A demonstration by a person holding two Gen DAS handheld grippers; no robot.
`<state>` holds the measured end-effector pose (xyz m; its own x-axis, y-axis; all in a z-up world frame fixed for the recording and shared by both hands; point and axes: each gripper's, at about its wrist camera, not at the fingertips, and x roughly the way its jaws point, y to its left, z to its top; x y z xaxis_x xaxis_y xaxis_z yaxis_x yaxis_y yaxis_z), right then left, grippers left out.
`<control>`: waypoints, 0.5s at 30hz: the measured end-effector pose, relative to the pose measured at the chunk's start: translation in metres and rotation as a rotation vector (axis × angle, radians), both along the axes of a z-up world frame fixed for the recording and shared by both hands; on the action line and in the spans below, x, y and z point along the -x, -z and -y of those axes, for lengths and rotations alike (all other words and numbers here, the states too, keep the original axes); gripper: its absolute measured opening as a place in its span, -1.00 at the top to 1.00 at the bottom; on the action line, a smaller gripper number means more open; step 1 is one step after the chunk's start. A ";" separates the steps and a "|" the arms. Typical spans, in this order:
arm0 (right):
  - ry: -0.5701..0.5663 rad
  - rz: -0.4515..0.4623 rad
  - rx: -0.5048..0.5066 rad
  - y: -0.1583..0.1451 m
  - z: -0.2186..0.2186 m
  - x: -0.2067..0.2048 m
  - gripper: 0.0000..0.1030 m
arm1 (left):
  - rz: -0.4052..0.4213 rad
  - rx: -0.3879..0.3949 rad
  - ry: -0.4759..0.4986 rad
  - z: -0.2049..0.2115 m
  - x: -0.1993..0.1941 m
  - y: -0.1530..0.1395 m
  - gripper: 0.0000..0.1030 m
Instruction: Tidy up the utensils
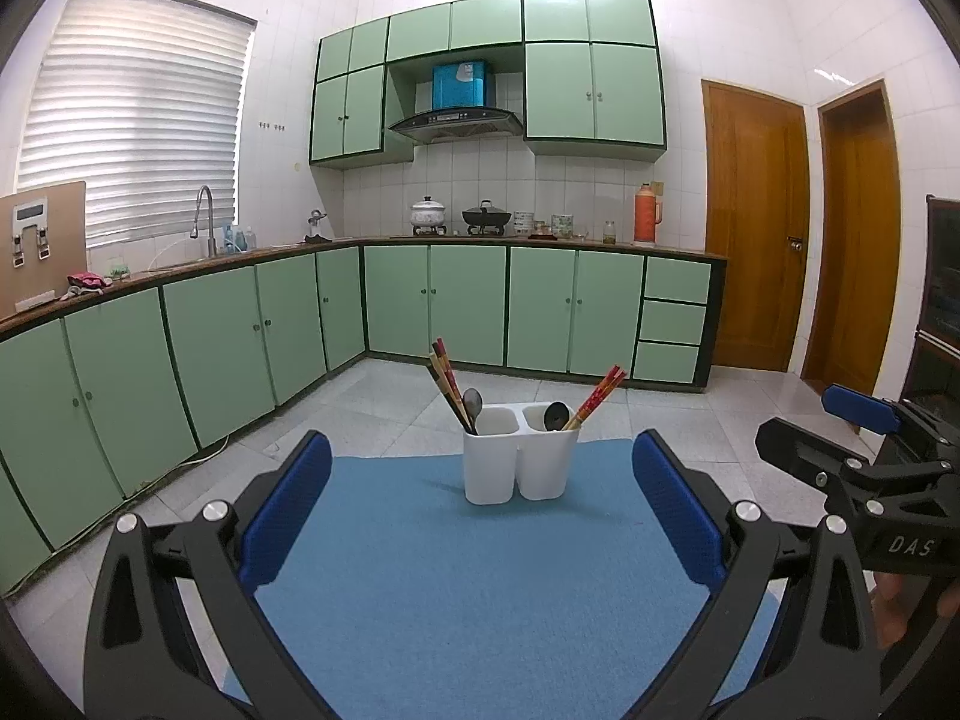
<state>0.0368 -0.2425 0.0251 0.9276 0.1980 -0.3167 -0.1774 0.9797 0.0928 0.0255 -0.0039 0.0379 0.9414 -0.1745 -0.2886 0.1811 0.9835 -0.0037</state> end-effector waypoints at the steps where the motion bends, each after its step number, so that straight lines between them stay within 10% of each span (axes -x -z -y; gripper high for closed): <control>1: 0.000 0.001 0.000 0.000 0.000 0.000 -0.88 | 0.000 0.000 0.000 0.000 0.000 0.000 -0.89; 15: 0.000 0.003 0.000 0.000 0.000 0.001 -0.88 | 0.001 -0.001 0.001 0.001 0.001 0.001 -0.89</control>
